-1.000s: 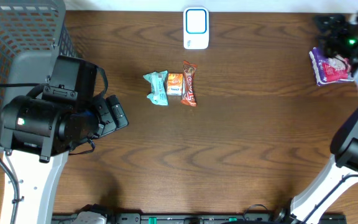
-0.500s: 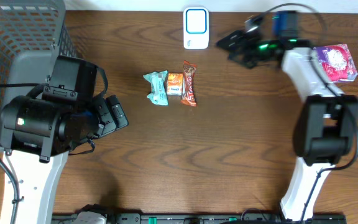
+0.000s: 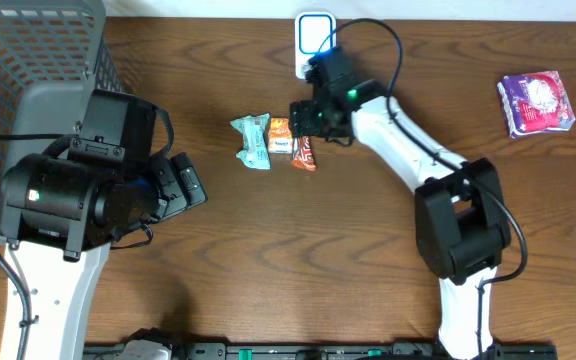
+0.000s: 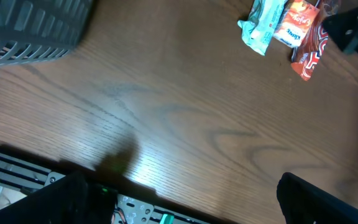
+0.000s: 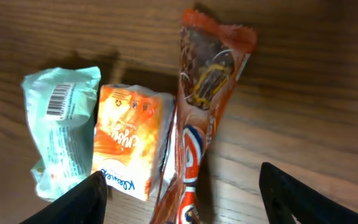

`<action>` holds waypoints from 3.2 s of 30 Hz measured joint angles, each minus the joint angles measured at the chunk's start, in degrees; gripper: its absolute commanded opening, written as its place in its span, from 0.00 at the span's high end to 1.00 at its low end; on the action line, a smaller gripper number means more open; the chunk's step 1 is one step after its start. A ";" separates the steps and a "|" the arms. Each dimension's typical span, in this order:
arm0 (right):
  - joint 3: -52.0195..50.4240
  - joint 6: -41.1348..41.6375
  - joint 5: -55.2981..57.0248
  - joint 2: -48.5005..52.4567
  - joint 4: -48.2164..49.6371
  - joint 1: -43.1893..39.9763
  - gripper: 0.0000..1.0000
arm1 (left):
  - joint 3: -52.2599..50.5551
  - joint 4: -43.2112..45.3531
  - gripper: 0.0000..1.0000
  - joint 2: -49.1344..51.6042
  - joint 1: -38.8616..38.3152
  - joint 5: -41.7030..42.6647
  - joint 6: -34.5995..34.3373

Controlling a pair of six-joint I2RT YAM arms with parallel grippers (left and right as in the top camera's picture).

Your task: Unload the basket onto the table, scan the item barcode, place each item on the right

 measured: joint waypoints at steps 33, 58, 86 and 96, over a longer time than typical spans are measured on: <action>-0.33 1.57 5.51 5.62 1.07 0.66 0.99 | 0.00 0.00 0.02 0.00 0.00 0.00 0.00; 0.87 -10.01 26.25 3.72 36.94 -1.79 0.99 | 0.00 0.02 0.02 0.00 0.00 0.00 0.00; 1.07 -24.98 31.89 -1.27 8.24 -20.11 0.99 | 0.00 0.00 0.02 0.00 0.00 0.00 0.00; 0.63 -33.46 22.73 2.21 5.75 -33.29 0.99 | 0.00 0.00 0.02 0.00 0.00 0.00 0.00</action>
